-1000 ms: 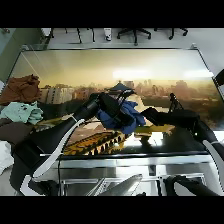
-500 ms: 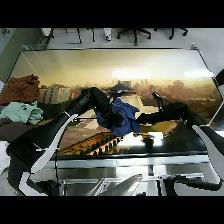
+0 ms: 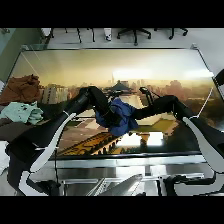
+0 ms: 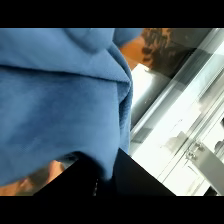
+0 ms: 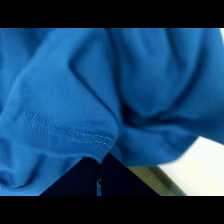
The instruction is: Fold the shirts.
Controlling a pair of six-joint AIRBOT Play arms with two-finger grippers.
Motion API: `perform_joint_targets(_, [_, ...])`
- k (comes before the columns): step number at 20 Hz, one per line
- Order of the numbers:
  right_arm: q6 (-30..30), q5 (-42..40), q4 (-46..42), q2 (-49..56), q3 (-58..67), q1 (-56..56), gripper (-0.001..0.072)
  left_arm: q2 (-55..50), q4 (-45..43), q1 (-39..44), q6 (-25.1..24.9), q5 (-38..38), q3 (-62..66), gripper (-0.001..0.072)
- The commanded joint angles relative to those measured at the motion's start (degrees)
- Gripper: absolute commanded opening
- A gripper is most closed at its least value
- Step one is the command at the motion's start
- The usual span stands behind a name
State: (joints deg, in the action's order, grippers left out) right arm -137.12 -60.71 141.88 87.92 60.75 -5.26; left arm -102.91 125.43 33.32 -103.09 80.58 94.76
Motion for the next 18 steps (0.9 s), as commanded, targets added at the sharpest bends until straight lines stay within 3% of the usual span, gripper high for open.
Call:
perform_joint_targets(1, [0.24,-5.33,4.68,-5.20,7.48,-0.42,0.0017,0.85,0.31,-3.52,1.57,6.67,8.35,0.0020])
perform_joint_targets(3, [1.66,-2.12,4.76,-14.16,13.60,-0.31,0.0016,3.91,0.26,-6.80,4.68,8.59,18.67,0.0020])
perform_joint_targets(5, [2.78,2.58,4.79,-22.95,19.28,-0.68,0.0016,8.59,0.68,-9.77,6.84,5.64,28.76,0.0020])
perform_joint_targets(9, [3.04,9.40,4.72,-33.07,30.53,-4.87,0.0015,24.15,5.01,-12.07,6.86,-12.87,25.46,0.0021])
perform_joint_targets(13, [3.02,10.29,4.72,-36.68,42.86,-9.53,0.0017,37.48,7.61,-8.15,-1.11,-25.99,21.46,0.0021])
perform_joint_targets(14, [3.56,10.93,4.22,-37.77,44.22,-10.27,0.0017,40.48,6.05,-5.95,-3.26,-29.33,21.46,0.0021])
perform_joint_targets(16, [7.02,14.53,-0.92,-40.04,44.70,-10.38,0.0017,44.87,-3.87,-2.73,-2.73,-31.95,21.42,0.0021])
perform_joint_targets(18, [11.85,14.97,-7.74,-39.63,44.59,-10.38,0.0017,46.66,-16.11,-1.73,2.40,-30.93,19.52,0.0021])
